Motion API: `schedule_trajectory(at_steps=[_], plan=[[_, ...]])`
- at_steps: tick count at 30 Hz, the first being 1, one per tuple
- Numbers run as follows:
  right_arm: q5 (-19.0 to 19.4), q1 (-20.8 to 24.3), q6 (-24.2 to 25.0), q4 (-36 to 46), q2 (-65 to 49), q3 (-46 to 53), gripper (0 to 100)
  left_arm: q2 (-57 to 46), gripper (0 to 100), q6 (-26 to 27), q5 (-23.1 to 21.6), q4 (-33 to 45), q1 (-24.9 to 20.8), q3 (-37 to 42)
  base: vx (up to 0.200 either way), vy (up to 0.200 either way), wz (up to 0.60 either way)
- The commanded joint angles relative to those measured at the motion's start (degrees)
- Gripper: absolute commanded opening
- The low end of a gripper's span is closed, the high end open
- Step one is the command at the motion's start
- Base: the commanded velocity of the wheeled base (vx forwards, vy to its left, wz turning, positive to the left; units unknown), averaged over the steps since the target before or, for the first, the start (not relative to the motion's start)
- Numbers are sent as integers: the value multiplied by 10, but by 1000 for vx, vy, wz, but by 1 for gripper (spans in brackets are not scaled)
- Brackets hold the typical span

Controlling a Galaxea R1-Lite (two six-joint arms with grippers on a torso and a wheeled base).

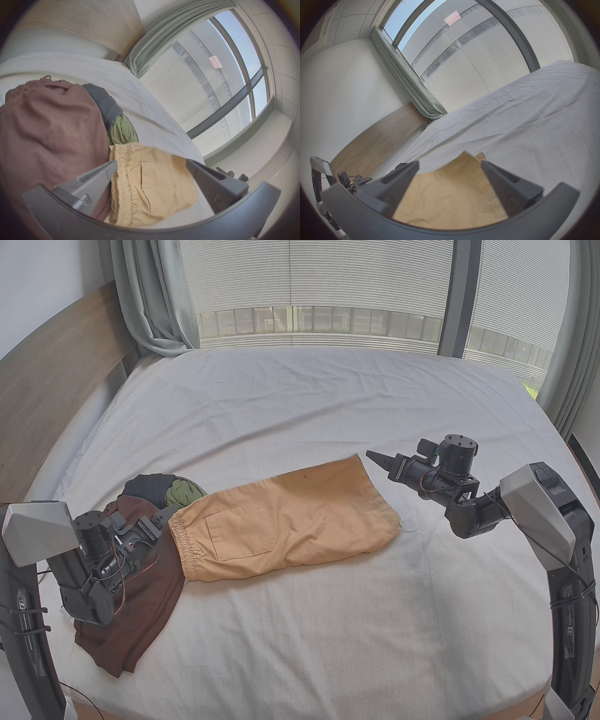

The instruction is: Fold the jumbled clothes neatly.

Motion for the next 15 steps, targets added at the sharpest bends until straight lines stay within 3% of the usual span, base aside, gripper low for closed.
schedule_trajectory(at_steps=[1,6,10,15], plan=[[-2,4,0,-16,-26,39,100,-32,100,14,3,-1,-7,8,0,0,0],[-1,20,-1,-22,-112,179,100,-82,100,22,-18,0,-34,49,0,0,0],[6,50,-1,-80,-156,328,100,-94,100,70,-29,0,-56,78,0,0,0],[6,73,1,-172,-153,398,100,-91,100,133,-36,0,-56,90,0,0,0]])
